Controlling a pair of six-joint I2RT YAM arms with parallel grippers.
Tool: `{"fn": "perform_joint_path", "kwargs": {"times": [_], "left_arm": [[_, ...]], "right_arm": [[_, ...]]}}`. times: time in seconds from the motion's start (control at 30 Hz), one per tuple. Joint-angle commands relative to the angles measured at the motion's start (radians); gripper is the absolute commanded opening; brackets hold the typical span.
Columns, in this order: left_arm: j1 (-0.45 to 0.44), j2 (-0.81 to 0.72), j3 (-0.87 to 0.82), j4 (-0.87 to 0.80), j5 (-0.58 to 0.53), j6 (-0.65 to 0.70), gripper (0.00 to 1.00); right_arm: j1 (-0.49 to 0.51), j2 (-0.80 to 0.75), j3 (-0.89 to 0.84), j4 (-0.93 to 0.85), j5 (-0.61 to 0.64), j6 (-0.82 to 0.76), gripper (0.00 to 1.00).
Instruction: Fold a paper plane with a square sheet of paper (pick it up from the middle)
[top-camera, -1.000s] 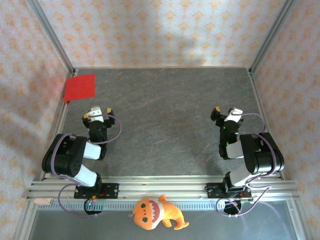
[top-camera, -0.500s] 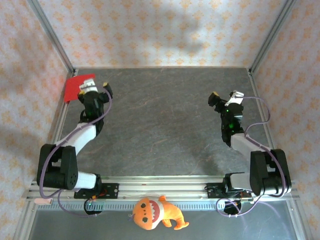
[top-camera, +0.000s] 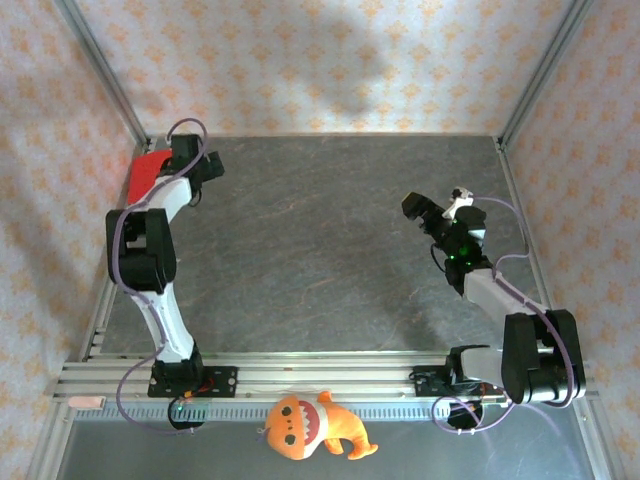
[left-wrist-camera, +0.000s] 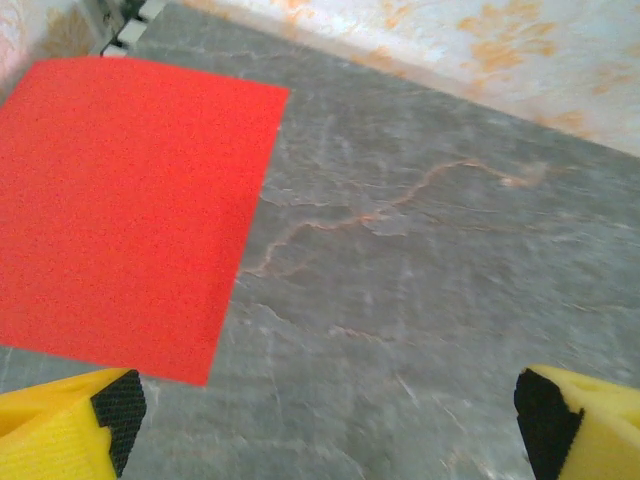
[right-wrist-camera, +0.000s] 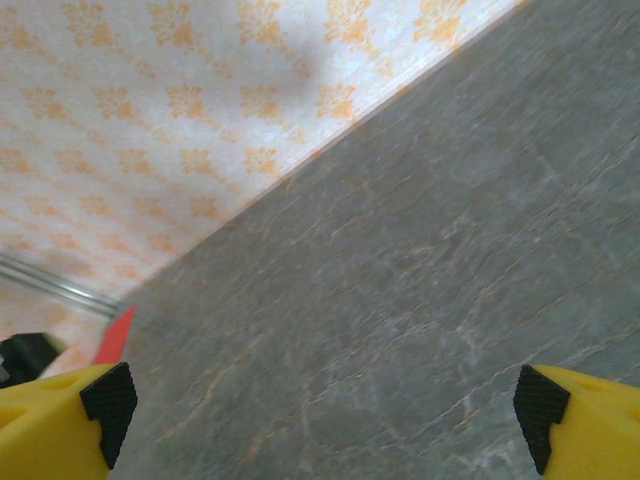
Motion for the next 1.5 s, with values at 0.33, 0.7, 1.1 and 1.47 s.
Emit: {"fn": "perform_joint_path", "kwargs": {"times": [0.33,0.7,1.1,1.47], "left_arm": [[0.072,0.313,0.379,-0.253,0.080,-0.004,0.99],[0.082,0.421,0.474,-0.289,0.083,0.023,0.99],[0.058,0.303,0.281,-0.363,0.255,-0.078,0.99],[-0.123,0.047,-0.123,-0.221,0.308,-0.251,1.00]], "right_arm": [[0.030,0.113,0.033,0.052,-0.063,0.118,1.00],[0.044,0.195,0.050,0.055,-0.078,0.121,1.00],[0.050,0.166,0.033,0.010,-0.080,0.136,1.00],[0.049,-0.016,-0.095,-0.037,-0.057,0.149,1.00]]}}
